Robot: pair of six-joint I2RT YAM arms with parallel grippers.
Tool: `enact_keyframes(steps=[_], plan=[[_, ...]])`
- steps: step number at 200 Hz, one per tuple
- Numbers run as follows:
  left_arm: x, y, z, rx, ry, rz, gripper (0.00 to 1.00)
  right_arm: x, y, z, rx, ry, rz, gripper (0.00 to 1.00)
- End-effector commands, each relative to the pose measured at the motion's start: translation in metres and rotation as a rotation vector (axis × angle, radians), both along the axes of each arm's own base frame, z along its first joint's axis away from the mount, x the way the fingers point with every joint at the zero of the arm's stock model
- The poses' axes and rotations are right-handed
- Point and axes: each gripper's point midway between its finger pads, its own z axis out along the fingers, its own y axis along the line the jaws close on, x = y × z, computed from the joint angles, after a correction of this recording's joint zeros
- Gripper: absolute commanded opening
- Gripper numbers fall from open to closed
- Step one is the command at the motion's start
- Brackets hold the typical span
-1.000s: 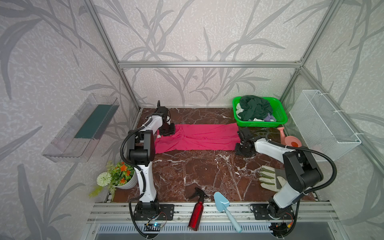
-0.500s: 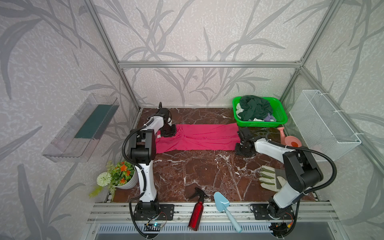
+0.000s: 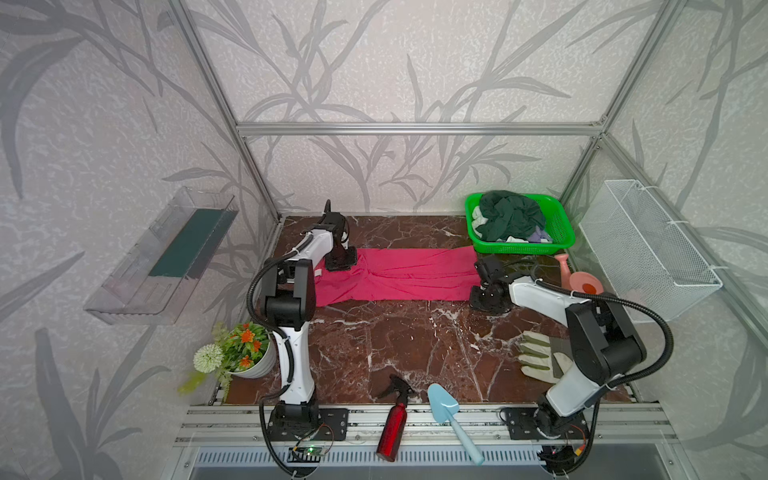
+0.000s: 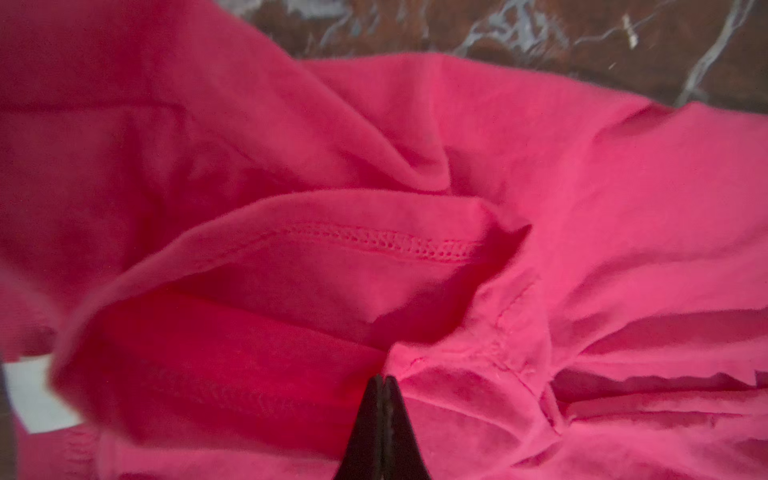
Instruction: Fold and stack the t-shirts
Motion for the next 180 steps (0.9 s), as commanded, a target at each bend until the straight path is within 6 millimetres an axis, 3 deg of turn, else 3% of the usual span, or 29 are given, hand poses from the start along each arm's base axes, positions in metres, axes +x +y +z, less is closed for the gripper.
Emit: enact_keyframes(steps=[1, 67, 90, 107, 128, 140, 180], plan=[[0.012, 0.007, 0.017, 0.11, -0.031, -0.046, 0.0, -0.001, 0.002, -0.001, 0.0, 0.008, 0.01, 0.43], [0.045, -0.003, 0.02, 0.227, -0.068, -0.14, 0.01, -0.003, 0.0, 0.0, -0.002, 0.008, 0.008, 0.42], [0.056, -0.014, 0.036, 0.187, -0.139, -0.154, 0.11, -0.001, 0.001, 0.002, 0.001, 0.003, 0.009, 0.42], [0.057, -0.021, 0.061, 0.132, -0.214, -0.133, 0.17, 0.0, 0.0, 0.004, -0.006, -0.001, 0.002, 0.43], [0.047, -0.02, 0.086, 0.087, -0.284, -0.037, 0.21, 0.005, -0.002, 0.013, -0.014, -0.027, -0.006, 0.42], [0.033, -0.009, 0.087, 0.101, -0.269, 0.054, 0.22, 0.01, 0.0, 0.02, -0.011, -0.04, -0.002, 0.42], [-0.024, 0.02, 0.045, 0.135, -0.112, 0.228, 0.23, 0.036, 0.015, 0.042, 0.019, -0.085, 0.028, 0.43]])
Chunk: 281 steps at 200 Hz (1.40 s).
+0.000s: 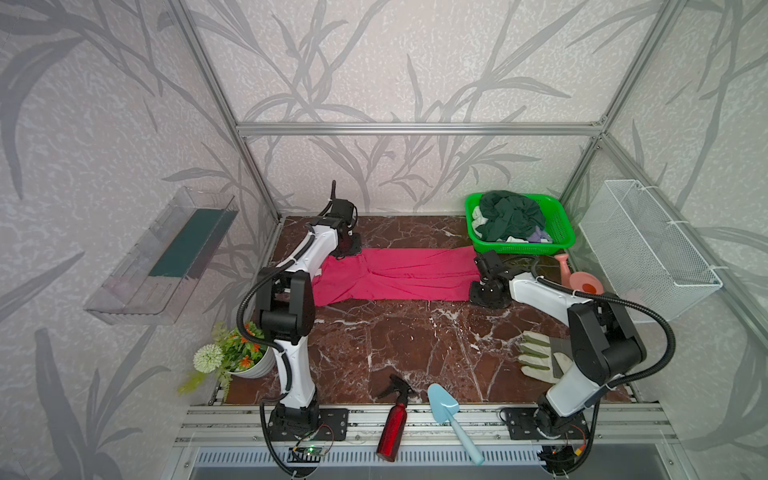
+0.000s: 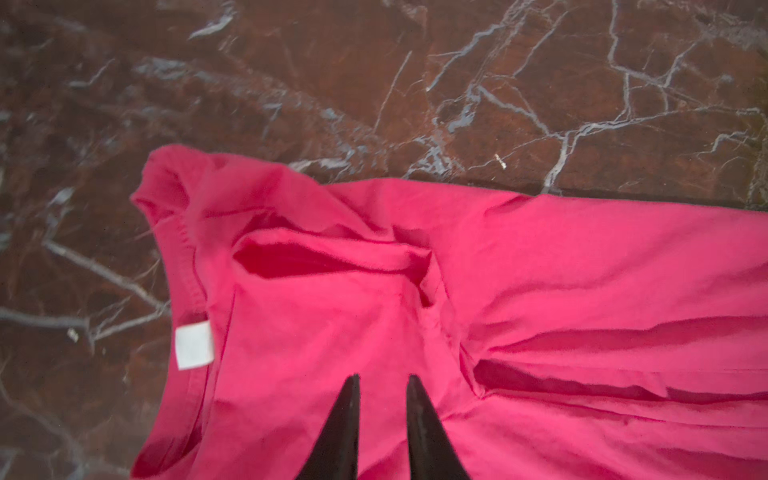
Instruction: Fold and stack the t-shirts
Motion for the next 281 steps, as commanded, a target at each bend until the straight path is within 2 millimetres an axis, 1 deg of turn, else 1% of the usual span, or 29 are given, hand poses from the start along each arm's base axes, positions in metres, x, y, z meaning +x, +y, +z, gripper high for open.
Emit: enact_keyframes(steps=[1, 6, 7, 9, 28, 47, 67, 82, 98, 107, 120, 139, 154, 171, 179, 192, 202, 219, 229, 245, 260, 281], plan=[[-0.029, 0.02, -0.025, 0.003, 0.079, 0.148, 0.23, 0.018, 0.01, 0.02, 0.011, -0.039, 0.029, 0.43], [-0.034, 0.023, -0.029, 0.003, 0.091, 0.165, 0.23, 0.022, 0.012, 0.025, 0.017, -0.053, 0.034, 0.42], [-0.035, 0.023, -0.03, 0.002, 0.093, 0.168, 0.23, 0.023, 0.012, 0.021, 0.014, -0.042, 0.034, 0.42], [-0.037, 0.025, -0.032, 0.003, 0.099, 0.175, 0.23, 0.023, 0.013, 0.018, 0.012, -0.034, 0.036, 0.42], [-0.052, 0.033, -0.047, -0.001, 0.136, 0.238, 0.23, 0.035, 0.019, 0.018, 0.02, -0.043, 0.047, 0.42], [-0.064, 0.04, -0.061, -0.017, 0.172, 0.308, 0.23, 0.045, 0.025, 0.013, 0.024, -0.037, 0.056, 0.42], [-0.071, 0.045, -0.078, -0.042, 0.212, 0.355, 0.23, 0.053, 0.028, 0.0, 0.023, -0.023, 0.057, 0.42], [-0.073, 0.047, -0.089, -0.068, 0.244, 0.386, 0.23, 0.056, 0.029, -0.012, 0.015, -0.003, 0.057, 0.42], [-0.074, 0.052, -0.1, -0.09, 0.276, 0.424, 0.23, 0.054, 0.027, -0.025, 0.0, 0.032, 0.053, 0.42], [-0.075, 0.055, -0.106, -0.096, 0.291, 0.444, 0.23, 0.049, 0.021, -0.033, -0.012, 0.059, 0.037, 0.42], [-0.074, 0.062, -0.112, -0.098, 0.304, 0.473, 0.23, 0.039, 0.008, -0.046, -0.031, 0.103, 0.007, 0.42], [-0.071, 0.075, -0.116, -0.091, 0.317, 0.51, 0.23, 0.026, -0.013, -0.058, -0.036, 0.147, -0.038, 0.42], [-0.067, 0.086, -0.116, -0.079, 0.319, 0.529, 0.23, 0.018, -0.026, -0.061, -0.039, 0.159, -0.056, 0.42], [-0.062, 0.099, -0.11, -0.033, 0.312, 0.531, 0.22, 0.014, -0.035, -0.059, -0.066, 0.164, -0.055, 0.41], [-0.061, 0.105, -0.105, -0.007, 0.306, 0.527, 0.22, 0.012, -0.036, -0.058, -0.073, 0.173, -0.048, 0.42], [-0.057, 0.114, -0.092, 0.033, 0.276, 0.522, 0.22, 0.01, -0.034, -0.055, -0.064, 0.174, -0.044, 0.41], [-0.054, 0.116, -0.082, 0.043, 0.247, 0.504, 0.22, 0.01, -0.031, -0.051, -0.053, 0.163, -0.035, 0.42], [-0.057, 0.117, -0.066, 0.05, 0.219, 0.506, 0.22, 0.011, -0.027, -0.043, -0.05, 0.133, -0.022, 0.41], [-0.062, 0.116, -0.055, 0.051, 0.193, 0.513, 0.22, 0.012, -0.023, -0.037, -0.049, 0.12, -0.015, 0.41], [-0.08, 0.113, -0.038, 0.065, 0.152, 0.545, 0.22, 0.014, -0.018, -0.03, -0.044, 0.103, -0.006, 0.42], [-0.104, 0.112, -0.034, 0.065, 0.167, 0.582, 0.22, 0.014, -0.015, -0.024, -0.04, 0.093, 0.002, 0.42], [-0.128, 0.11, -0.036, 0.059, 0.178, 0.571, 0.26, 0.015, -0.012, -0.019, -0.029, 0.078, 0.006, 0.41]])
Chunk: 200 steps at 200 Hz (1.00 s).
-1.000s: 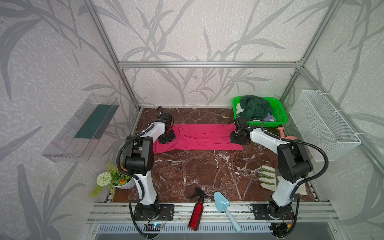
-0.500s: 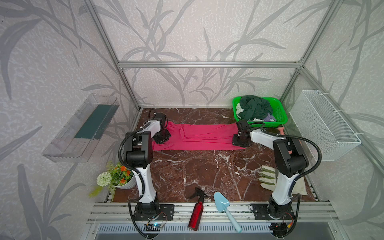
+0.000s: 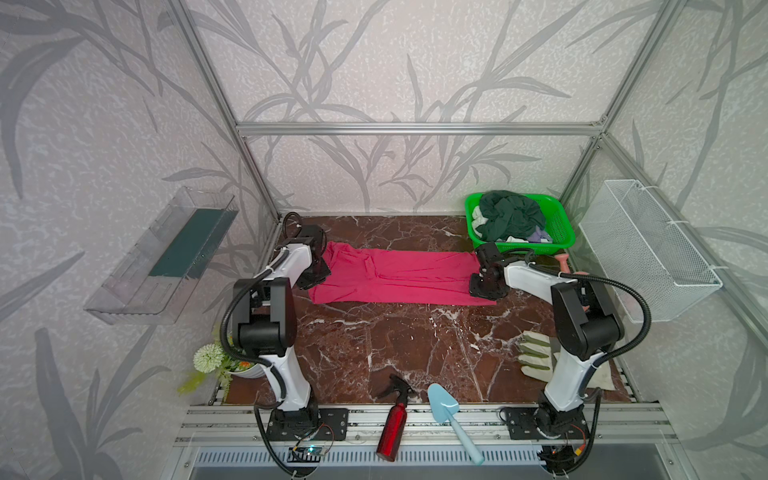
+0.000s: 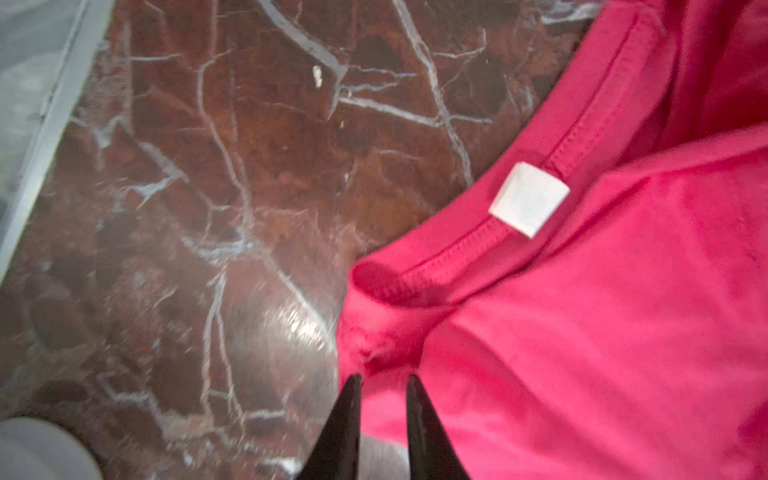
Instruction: Fold and stack the t-shirts
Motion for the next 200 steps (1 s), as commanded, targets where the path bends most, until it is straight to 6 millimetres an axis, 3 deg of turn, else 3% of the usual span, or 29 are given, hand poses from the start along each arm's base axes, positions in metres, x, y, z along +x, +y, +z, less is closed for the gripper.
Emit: enact_keyframes(steps=[1, 43, 82, 166, 186, 200], plan=[[-0.031, 0.003, 0.003, 0.026, 0.024, 0.032, 0.26, -0.011, -0.001, 0.011, -0.011, 0.009, 0.012, 0.41], [-0.03, -0.026, -0.024, -0.138, 0.04, -0.037, 0.31, -0.01, 0.002, 0.011, 0.003, 0.012, 0.023, 0.41], [-0.019, -0.022, -0.027, -0.116, 0.033, -0.059, 0.35, -0.013, 0.003, 0.007, 0.011, 0.016, 0.023, 0.42], [-0.018, 0.0, -0.052, -0.115, 0.121, -0.007, 0.35, -0.013, 0.004, 0.004, 0.017, 0.024, 0.026, 0.42], [-0.017, 0.001, -0.055, -0.126, 0.119, 0.006, 0.29, -0.013, 0.004, 0.004, 0.016, 0.024, 0.025, 0.42], [-0.019, 0.006, -0.054, -0.118, 0.114, 0.027, 0.15, -0.015, 0.003, 0.003, 0.013, 0.028, 0.023, 0.42]])
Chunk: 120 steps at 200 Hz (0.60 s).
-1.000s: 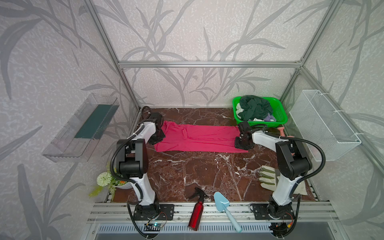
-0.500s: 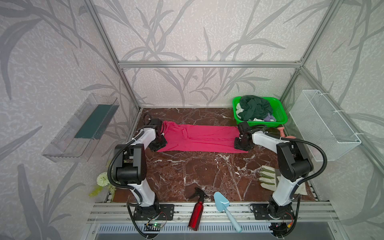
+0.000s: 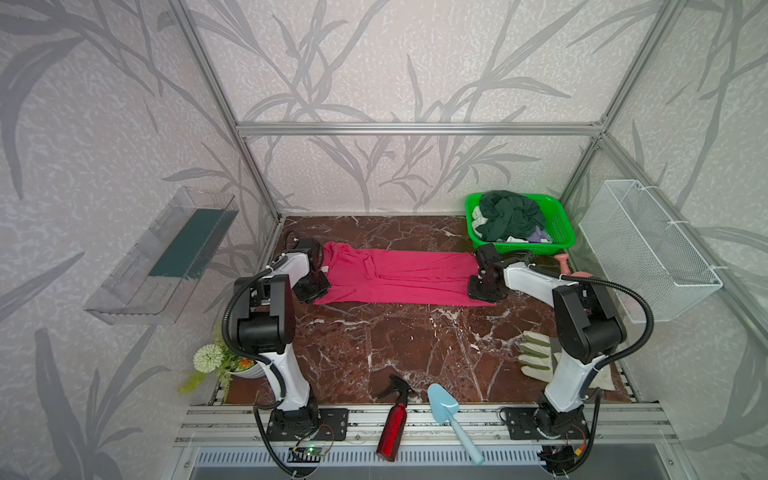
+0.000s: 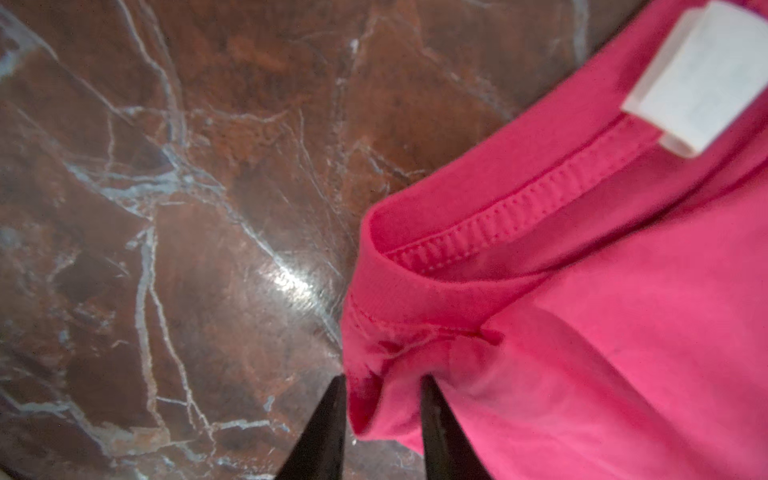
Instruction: Fold and stack the t-shirts
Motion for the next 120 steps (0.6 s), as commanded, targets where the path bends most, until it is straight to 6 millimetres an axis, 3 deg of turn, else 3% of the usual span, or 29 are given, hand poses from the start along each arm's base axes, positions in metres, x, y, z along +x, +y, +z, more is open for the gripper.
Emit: enact_keyframes(steps=[1, 16, 66, 120], plan=[[0.002, 0.008, 0.004, 0.014, -0.007, 0.028, 0.14, -0.007, -0.001, 0.001, -0.002, 0.012, 0.009, 0.41], [0.0, 0.013, 0.006, 0.019, -0.008, 0.052, 0.0, -0.007, -0.002, 0.0, -0.005, 0.014, 0.008, 0.42], [0.006, 0.027, 0.017, 0.038, -0.041, 0.113, 0.0, -0.017, -0.006, -0.006, -0.016, 0.035, 0.001, 0.41], [0.049, 0.034, 0.005, 0.029, -0.035, 0.149, 0.0, -0.044, -0.015, -0.023, -0.035, 0.103, -0.021, 0.42]])
